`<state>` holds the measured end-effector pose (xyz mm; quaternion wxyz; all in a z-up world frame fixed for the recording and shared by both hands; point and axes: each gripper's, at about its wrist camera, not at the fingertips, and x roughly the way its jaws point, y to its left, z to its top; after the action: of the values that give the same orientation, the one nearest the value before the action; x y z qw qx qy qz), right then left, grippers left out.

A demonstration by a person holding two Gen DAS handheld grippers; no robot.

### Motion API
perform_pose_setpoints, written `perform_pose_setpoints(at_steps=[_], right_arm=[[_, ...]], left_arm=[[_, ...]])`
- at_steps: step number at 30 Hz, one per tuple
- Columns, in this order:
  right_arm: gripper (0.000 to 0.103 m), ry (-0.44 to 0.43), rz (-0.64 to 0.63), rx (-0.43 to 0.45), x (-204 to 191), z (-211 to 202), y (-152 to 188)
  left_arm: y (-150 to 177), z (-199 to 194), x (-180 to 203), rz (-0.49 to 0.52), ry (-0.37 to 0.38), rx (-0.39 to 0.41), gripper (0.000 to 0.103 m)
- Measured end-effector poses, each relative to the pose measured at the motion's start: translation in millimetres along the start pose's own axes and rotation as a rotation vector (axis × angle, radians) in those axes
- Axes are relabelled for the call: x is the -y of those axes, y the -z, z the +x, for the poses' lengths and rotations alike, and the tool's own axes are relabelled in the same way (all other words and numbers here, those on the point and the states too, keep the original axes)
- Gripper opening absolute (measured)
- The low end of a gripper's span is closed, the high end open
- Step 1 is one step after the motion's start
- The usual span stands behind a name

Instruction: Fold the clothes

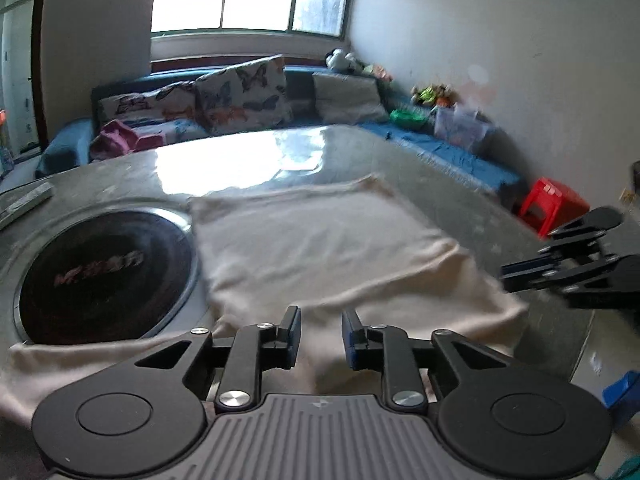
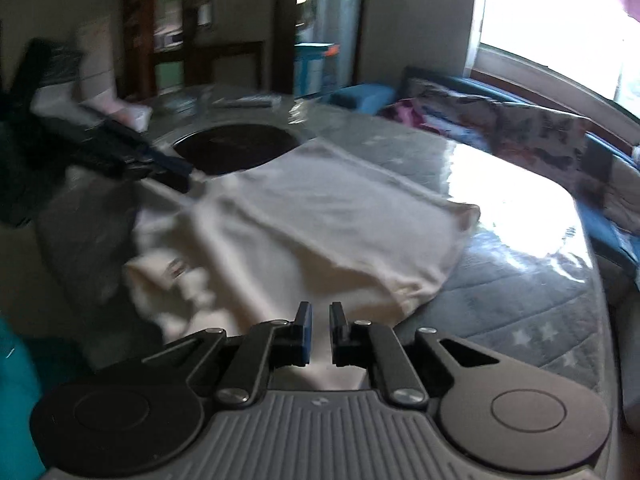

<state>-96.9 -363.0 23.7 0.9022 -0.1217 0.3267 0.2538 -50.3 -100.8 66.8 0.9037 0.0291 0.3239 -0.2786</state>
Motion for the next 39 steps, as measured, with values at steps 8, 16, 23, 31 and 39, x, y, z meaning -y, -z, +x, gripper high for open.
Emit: perform_pose_setpoints(at_steps=[8, 16, 23, 31, 39], right_arm=[[0.008, 0.108, 0.105, 0.032, 14.8, 41.2, 1.0], [0.011, 0.141, 0.09, 0.062, 6.7, 30.8, 8.4], [0.02, 0.112, 0.081, 0.039, -12.6, 27.7, 24.6], [0.026, 0.107, 0.051, 0.065, -28.6, 24.2, 18.5], [0.028, 0.088, 0.012, 0.063, -44.4, 32.5, 6.2]], left_arm=[[-2.0, 47.8, 19.1, 0.006, 0.023, -0.037, 0.023], [10.0, 48.6, 8.4, -0.033, -0.023, -0.05, 0.024], [21.2, 46.5, 13.5, -0.031, -0.037, -0.035, 0.024], [30.6, 24.2, 9.2, -0.056, -0.062, -0.01, 0.025], [43.4, 9.4, 4.7, -0.064, -0.088, 0.005, 0.031]])
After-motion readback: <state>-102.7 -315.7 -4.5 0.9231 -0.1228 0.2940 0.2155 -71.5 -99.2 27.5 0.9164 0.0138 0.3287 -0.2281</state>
